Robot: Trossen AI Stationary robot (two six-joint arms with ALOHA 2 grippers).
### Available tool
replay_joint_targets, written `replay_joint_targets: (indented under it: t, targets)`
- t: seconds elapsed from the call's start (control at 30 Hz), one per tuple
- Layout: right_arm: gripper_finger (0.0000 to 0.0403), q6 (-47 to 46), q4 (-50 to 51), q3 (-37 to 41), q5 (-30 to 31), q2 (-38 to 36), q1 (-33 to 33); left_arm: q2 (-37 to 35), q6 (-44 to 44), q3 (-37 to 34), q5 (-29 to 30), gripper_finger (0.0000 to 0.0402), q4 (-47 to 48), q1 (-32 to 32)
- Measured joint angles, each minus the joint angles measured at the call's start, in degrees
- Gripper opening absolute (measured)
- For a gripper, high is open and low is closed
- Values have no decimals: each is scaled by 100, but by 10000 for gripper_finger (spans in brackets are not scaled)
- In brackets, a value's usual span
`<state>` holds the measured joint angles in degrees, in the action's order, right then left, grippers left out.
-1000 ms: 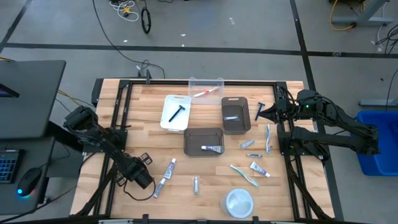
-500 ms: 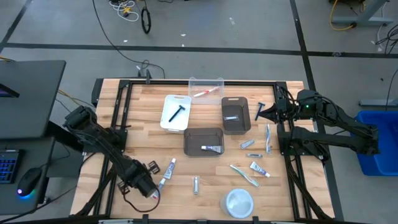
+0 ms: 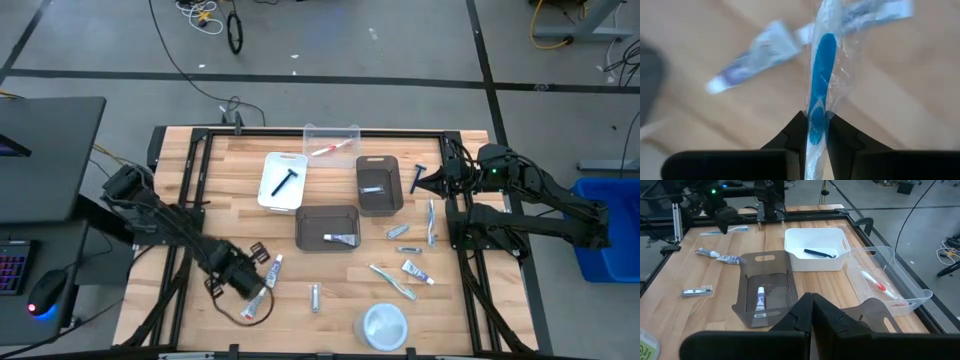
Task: Pick & Place Travel size toiletries
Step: Put the blue toothbrush into the transparent bin
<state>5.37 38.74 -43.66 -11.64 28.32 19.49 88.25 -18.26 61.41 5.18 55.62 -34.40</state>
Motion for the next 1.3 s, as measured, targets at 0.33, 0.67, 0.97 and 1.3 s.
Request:
replay_joint_targets:
  t: [0.33,0.67,0.97,1.3]
  targets:
    - [14,0,-1,0,-2,1,-1,-220,-371,0,212,59,-7,1091]
    - [14,2,-1,0,-2,1,0,-217,-771,0,188,59,-39,2050]
    - [13,0,-2,0,-1,1,-2,-217,-774,0,190,60,-119,2922]
    - [14,0,-1,0,-2,0,0,-214,-1003,0,230,61,-111,3525]
